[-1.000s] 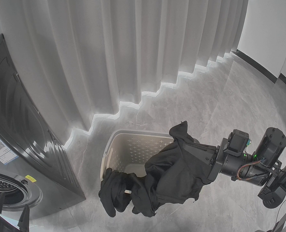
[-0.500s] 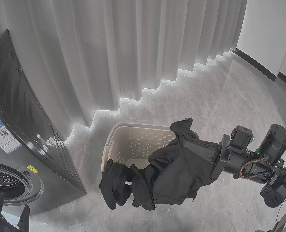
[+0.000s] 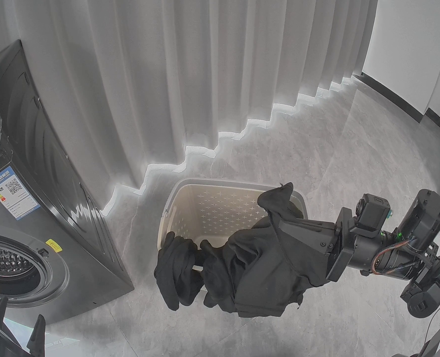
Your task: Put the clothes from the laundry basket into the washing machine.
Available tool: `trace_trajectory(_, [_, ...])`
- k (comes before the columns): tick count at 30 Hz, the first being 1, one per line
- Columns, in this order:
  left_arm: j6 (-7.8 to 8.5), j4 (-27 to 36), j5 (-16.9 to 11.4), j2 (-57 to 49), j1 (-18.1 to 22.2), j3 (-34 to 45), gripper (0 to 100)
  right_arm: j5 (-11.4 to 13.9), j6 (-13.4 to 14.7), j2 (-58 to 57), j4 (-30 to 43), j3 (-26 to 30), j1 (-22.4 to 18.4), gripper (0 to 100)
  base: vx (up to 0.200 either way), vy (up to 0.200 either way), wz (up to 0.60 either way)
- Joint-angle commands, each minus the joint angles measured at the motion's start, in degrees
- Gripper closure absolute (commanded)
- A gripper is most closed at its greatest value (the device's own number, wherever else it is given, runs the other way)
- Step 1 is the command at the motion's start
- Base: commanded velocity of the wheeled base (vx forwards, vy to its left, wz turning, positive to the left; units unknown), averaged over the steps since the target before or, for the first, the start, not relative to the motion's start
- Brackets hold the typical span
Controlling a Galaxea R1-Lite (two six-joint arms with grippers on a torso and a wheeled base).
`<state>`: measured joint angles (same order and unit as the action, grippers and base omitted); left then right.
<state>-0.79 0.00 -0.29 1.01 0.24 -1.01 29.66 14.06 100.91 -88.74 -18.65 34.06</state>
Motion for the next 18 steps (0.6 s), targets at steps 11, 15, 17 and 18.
trace_trajectory(11, [0.0,0.0,-0.1,-1.0,0.0,1.0,0,0.8,0.8,0.2,0.0,-0.5,-2.5,100,-0.182,0.0,0.0])
trace_trajectory(15, [0.0,0.0,0.0,-1.0,0.0,0.9,0,1.3,0.8,0.4,0.0,-1.4,-3.5,100,-0.1,0.0,0.0])
trace_trajectory(17, [0.0,0.0,0.0,-1.0,0.0,0.9,0,1.6,0.8,0.4,0.0,-1.2,-3.0,100,0.0,0.0,0.0])
trace_trajectory(18, [0.0,0.0,0.0,-1.0,0.0,1.0,0,1.8,0.7,0.3,0.0,-1.0,-2.9,100,0.0,0.0,0.0])
